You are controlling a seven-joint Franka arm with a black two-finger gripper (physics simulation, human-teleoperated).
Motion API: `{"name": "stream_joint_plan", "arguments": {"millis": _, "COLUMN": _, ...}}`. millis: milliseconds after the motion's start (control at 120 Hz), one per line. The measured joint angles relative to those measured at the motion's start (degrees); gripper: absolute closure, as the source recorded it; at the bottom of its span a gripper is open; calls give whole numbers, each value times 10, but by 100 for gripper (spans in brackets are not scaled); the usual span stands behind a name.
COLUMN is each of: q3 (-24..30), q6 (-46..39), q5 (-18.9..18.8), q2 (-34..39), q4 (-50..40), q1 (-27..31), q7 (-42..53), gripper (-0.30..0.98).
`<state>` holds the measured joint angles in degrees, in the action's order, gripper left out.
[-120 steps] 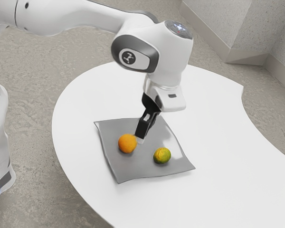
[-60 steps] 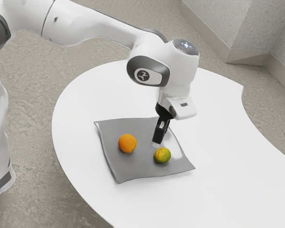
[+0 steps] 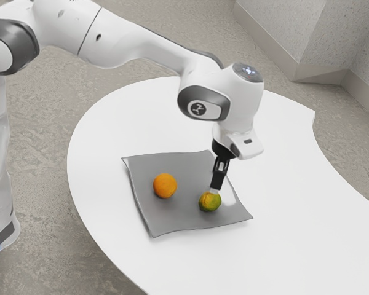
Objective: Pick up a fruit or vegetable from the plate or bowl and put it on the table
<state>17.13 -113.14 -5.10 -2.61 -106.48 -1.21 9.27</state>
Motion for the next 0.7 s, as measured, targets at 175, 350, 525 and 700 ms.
{"name": "stream_joint_plan", "arguments": {"millis": 175, "q3": 0, "q6": 23, "q5": 1, "q2": -13, "q4": 11, "q1": -22, "q7": -2, "gripper": 0}}
{"name": "stream_joint_plan", "arguments": {"millis": 350, "q3": 0, "q6": 48, "q5": 14, "q2": -24, "q4": 19, "q1": -24, "q7": -3, "gripper": 0}}
{"name": "stream_joint_plan", "arguments": {"millis": 525, "q3": -1, "q6": 56, "q5": 14, "q2": -42, "q4": 20, "q1": -19, "q7": -3, "gripper": 0}}
{"name": "stream_joint_plan", "arguments": {"millis": 700, "q3": -1, "q6": 57, "q5": 12, "q2": -56, "q4": 29, "q1": -19, "q7": -4, "gripper": 0}}
